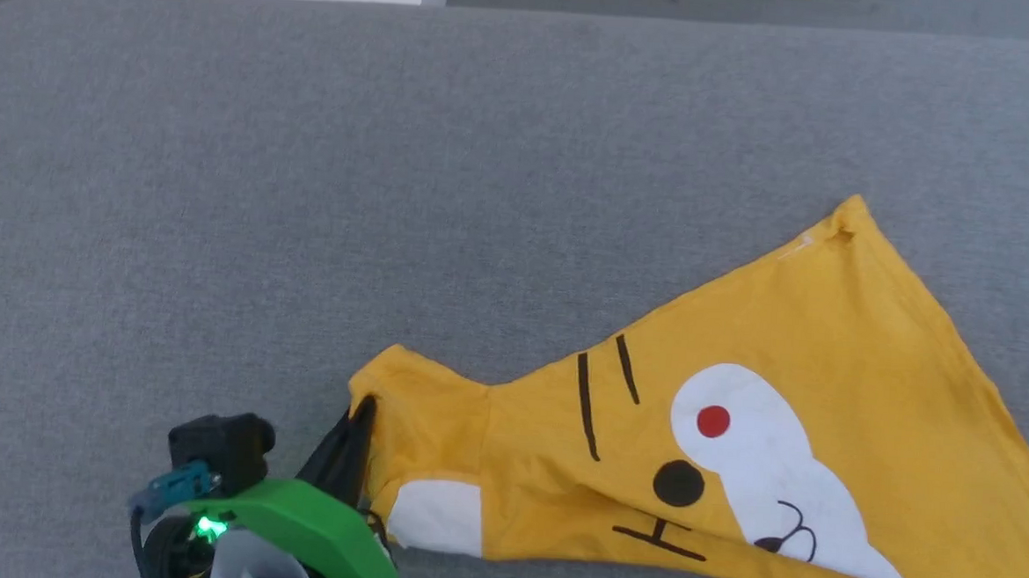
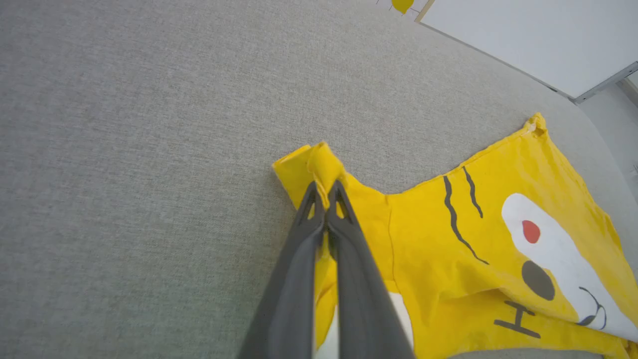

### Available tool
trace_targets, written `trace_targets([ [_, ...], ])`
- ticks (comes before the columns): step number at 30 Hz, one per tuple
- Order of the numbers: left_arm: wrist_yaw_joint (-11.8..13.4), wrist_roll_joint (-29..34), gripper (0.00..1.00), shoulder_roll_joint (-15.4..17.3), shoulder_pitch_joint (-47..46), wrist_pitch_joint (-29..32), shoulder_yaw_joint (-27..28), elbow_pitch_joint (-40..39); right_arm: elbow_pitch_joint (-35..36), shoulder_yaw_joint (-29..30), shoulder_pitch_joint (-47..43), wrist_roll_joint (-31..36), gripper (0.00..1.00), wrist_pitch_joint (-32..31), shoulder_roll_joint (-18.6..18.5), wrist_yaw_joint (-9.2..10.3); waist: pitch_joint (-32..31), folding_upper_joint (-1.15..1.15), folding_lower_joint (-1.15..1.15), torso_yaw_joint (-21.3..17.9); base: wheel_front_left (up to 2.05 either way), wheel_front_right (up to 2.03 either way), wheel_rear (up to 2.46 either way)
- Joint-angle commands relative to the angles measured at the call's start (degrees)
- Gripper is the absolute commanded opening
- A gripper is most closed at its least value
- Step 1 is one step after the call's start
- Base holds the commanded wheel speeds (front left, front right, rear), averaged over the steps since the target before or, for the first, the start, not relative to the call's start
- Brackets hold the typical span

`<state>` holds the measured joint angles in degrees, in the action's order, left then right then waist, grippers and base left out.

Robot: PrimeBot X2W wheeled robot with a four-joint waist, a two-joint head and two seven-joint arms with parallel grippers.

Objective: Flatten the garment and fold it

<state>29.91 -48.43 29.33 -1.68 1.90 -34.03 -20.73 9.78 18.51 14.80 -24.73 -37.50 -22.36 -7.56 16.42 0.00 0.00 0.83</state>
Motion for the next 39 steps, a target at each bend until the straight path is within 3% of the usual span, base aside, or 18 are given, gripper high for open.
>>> trace_targets([
  [1,-0.4,0.6,0.00,-0.6,-1.8,-0.3,-0.3,0.2,-2.7,-2.6,3.8,0.7,1.00,-1.1,-0.9,0.08,4.0,0.00,0.00,4.0,0.00,0.00,0.00],
  [9,-1.0,1.7,0.00,-3.0,-4.4,-0.8,-2.0,0.7,-14.1,-13.4,14.9,3.4,1.00,-6.7,-2.9,0.08,8.9,0.00,0.00,9.2,0.00,0.00,0.00],
  [17,-1.5,2.0,0.00,-4.2,-5.4,-1.3,-2.9,1.3,-21.4,-16.7,15.0,4.6,1.00,-9.9,-5.7,0.08,10.5,0.00,0.00,11.5,0.00,0.00,0.00],
  [18,-1.5,2.0,0.00,-4.3,-5.4,-1.3,-2.9,1.3,-21.9,-16.8,14.8,4.4,0.96,-10.6,-6.0,0.08,10.5,0.00,0.00,11.6,0.00,0.00,0.00],
  [20,-1.4,1.9,0.00,-4.2,-5.3,-1.3,-2.8,1.3,-22.7,-17.0,14.3,4.1,0.00,-12.2,-6.6,0.08,10.4,0.00,0.00,11.5,0.00,0.00,0.00],
  [25,-0.7,1.7,0.00,-3.7,-4.9,-1.3,-2.1,1.1,-21.4,-17.6,13.8,3.4,0.00,-15.3,-6.9,0.08,9.1,0.00,0.00,10.1,0.00,0.00,0.00],
  [33,-2.3,3.7,0.00,-0.1,-13.4,2.5,-0.7,4.7,-19.3,-12.4,16.6,4.9,0.00,-3.2,-1.1,0.08,1.6,0.00,0.00,5.8,0.00,0.00,0.00],
  [39,-4.2,7.3,0.00,2.9,-28.8,5.1,2.5,11.9,-19.3,-11.6,20.9,6.2,0.00,4.5,2.0,0.08,-5.8,0.00,0.00,2.2,0.00,0.00,0.00],
])
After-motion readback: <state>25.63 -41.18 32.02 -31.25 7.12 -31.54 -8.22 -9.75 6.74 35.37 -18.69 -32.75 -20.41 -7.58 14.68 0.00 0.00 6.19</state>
